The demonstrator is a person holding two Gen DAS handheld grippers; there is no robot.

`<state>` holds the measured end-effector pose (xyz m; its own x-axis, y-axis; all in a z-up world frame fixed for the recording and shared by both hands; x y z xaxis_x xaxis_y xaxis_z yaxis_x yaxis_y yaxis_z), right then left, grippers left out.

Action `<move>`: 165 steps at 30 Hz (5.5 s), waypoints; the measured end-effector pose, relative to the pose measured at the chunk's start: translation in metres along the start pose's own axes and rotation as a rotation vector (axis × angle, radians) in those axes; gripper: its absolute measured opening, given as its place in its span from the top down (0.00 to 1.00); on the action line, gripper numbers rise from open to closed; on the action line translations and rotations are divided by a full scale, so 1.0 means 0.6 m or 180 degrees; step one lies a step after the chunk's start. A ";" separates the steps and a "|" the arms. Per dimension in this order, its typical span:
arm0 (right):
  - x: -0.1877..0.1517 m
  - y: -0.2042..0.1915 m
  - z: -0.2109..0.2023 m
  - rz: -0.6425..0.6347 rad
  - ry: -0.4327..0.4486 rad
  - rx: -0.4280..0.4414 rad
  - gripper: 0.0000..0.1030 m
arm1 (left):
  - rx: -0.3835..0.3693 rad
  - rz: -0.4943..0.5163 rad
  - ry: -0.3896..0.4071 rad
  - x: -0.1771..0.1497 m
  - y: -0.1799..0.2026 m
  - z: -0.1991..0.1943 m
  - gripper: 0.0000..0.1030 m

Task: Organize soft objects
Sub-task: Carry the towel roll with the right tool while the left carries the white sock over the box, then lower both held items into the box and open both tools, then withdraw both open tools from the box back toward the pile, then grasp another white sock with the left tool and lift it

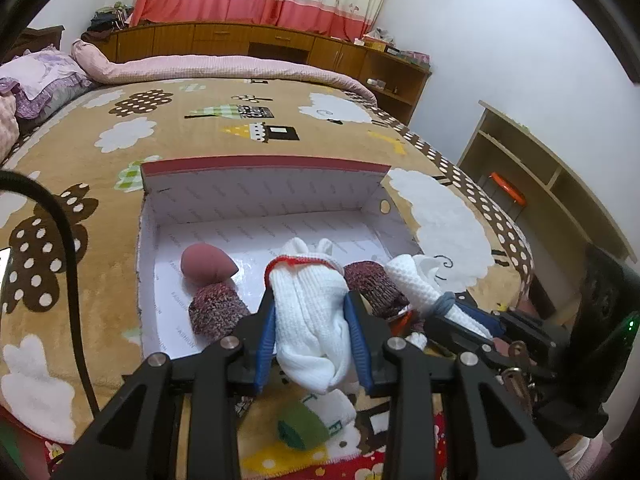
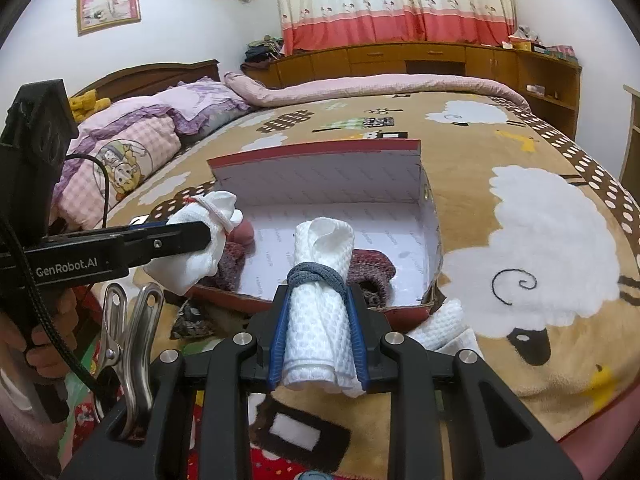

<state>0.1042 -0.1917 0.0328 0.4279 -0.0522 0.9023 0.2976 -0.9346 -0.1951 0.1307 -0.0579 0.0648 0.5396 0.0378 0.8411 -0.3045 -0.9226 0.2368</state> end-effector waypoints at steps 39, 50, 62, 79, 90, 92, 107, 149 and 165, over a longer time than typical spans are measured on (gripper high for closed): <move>0.048 0.076 0.116 -0.0125 -0.0025 -0.0350 0.73 | 0.0039 -0.0041 -0.0316 -0.052 -0.012 0.115 0.66; 0.013 0.086 0.153 -0.0189 -0.0218 -0.0401 0.73 | 0.0065 -0.0047 -0.0328 -0.050 -0.016 0.127 0.66; 0.008 0.085 0.149 -0.0104 -0.0242 -0.0388 0.66 | 0.0105 0.0054 -0.0353 -0.053 -0.005 0.123 0.41; 0.025 0.083 0.112 -0.0040 -0.0092 -0.0421 0.55 | 0.0175 0.0074 -0.0272 -0.039 -0.004 0.088 0.37; 0.030 0.073 0.075 -0.0012 -0.0012 -0.0422 0.55 | 0.0192 0.0083 -0.0245 -0.034 -0.002 0.069 0.37; 0.028 0.072 0.070 0.0000 -0.0032 -0.0427 0.55 | 0.0191 0.0089 -0.0237 -0.033 -0.001 0.063 0.37; 0.015 0.054 0.023 0.0086 -0.0022 -0.0413 0.54 | 0.0216 0.0084 -0.0166 -0.033 -0.004 0.008 0.37; -0.056 0.042 -0.065 0.0321 -0.0080 -0.0446 0.54 | 0.0088 0.0097 -0.0497 -0.152 -0.007 -0.103 0.33; -0.080 0.026 -0.067 0.0321 -0.0177 -0.0390 0.54 | 0.0081 0.0385 -0.0842 -0.251 -0.003 -0.094 0.30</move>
<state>0.0540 -0.2181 0.0016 0.4979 -0.1315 0.8572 0.1459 -0.9617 -0.2322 0.0058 -0.0403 -0.0350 0.6875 -0.1713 0.7057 -0.3610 -0.9238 0.1275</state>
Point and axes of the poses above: each gripper's, at about its wrist camera, not at the fingertips, and z roughly the way its jaws point, y to its right, x to its top, the point moved 10 cm from there along z, roughly the way its jaws point, and after that the axes turned 15 degrees about y, right-handed, at the moved point
